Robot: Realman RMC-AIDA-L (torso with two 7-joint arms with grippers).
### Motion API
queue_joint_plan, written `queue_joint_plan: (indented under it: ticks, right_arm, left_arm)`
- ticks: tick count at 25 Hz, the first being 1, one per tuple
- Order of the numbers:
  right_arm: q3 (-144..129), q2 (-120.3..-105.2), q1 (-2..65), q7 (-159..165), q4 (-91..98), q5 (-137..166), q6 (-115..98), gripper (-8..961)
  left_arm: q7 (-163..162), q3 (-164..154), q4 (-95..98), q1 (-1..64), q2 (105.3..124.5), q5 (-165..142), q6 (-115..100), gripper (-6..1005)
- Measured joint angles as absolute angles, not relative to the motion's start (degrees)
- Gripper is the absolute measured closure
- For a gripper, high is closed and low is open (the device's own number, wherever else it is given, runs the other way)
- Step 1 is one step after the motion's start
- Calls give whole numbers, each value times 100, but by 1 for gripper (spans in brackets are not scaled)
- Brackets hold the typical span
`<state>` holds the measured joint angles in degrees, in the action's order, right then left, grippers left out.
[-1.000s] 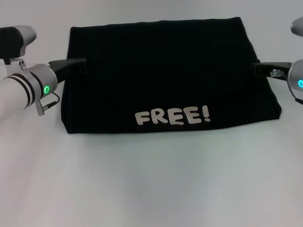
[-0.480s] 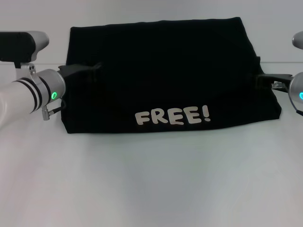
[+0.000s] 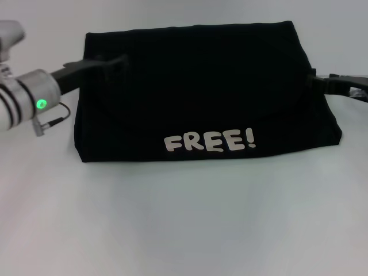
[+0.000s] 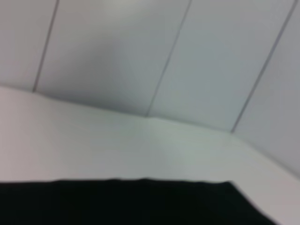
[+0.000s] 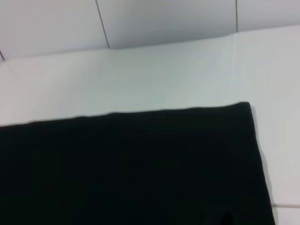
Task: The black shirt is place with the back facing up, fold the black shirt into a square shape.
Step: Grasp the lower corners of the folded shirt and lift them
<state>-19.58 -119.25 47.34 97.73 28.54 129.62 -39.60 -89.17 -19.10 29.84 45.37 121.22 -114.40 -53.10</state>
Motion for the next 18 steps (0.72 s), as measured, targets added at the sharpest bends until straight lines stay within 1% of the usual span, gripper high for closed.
queue_joint_plan:
  ticks: [3, 5, 7, 9, 11, 13, 15, 18]
  right_arm:
    - [-1954, -11906, 4538, 9909, 3183, 12868, -4524, 325]
    - [-1958, -11853, 4348, 9928, 3374, 12669, -5035, 322]
    - [-1967, -11744, 4127, 9931, 3478, 12377, -5642, 318]
    - [-1979, -11581, 3914, 9963, 3499, 12120, -6272, 315]
    - [-1979, -11449, 3760, 10064, 3485, 12018, -6715, 312]
    - [-1979, -11347, 3626, 10184, 3481, 11994, -7050, 309]
    - [-1982, -11313, 3546, 10208, 3481, 11994, -7216, 305]
    - [-1985, -11320, 3481, 10204, 3474, 12027, -7349, 301]
  left_arm:
    - [-9098, -1885, 3521, 4224, 12161, -11320, -6127, 333]
    - [-9138, -1882, 3854, 3917, 12157, -11149, -6837, 321]
    - [-9163, -1883, 3953, 3794, 12138, -11108, -7125, 309]
    - [-9233, -1879, 4100, 3599, 12103, -11128, -7543, 295]
    - [-9253, -1879, 4224, 3426, 12109, -11198, -7731, 281]
    - [-9237, -1879, 4297, 3273, 12134, -11297, -7773, 268]
    - [-9215, -1879, 4331, 3154, 12153, -11412, -7751, 254]
    - [-9141, -1887, 4342, 3046, 12176, -11694, -7738, 233]
